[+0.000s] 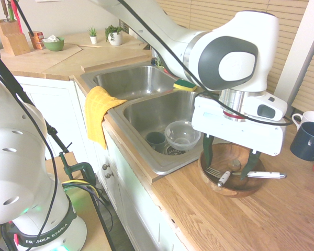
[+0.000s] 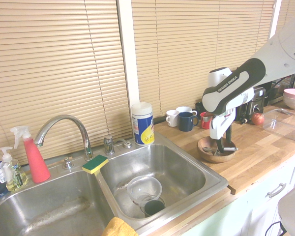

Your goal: Put the spoon into the sink

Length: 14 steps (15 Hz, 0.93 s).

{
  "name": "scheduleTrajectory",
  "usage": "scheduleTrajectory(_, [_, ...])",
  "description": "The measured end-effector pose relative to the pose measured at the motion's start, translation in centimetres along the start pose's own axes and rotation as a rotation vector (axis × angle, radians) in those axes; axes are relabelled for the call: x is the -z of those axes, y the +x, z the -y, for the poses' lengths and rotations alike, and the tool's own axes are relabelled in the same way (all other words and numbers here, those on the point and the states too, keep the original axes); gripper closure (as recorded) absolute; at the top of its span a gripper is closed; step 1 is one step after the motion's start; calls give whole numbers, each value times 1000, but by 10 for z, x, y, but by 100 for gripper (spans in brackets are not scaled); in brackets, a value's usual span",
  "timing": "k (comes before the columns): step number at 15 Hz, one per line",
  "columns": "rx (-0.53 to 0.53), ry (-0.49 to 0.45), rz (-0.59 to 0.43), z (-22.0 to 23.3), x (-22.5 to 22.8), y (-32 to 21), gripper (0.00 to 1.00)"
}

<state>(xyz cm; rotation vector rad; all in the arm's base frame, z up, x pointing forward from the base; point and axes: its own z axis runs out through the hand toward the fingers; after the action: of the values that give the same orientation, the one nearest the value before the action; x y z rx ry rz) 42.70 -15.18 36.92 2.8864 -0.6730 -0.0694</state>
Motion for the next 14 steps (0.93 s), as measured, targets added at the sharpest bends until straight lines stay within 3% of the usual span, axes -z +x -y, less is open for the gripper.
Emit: scheduleTrajectory(14, [-6, -24, 40, -7, -21, 12, 100])
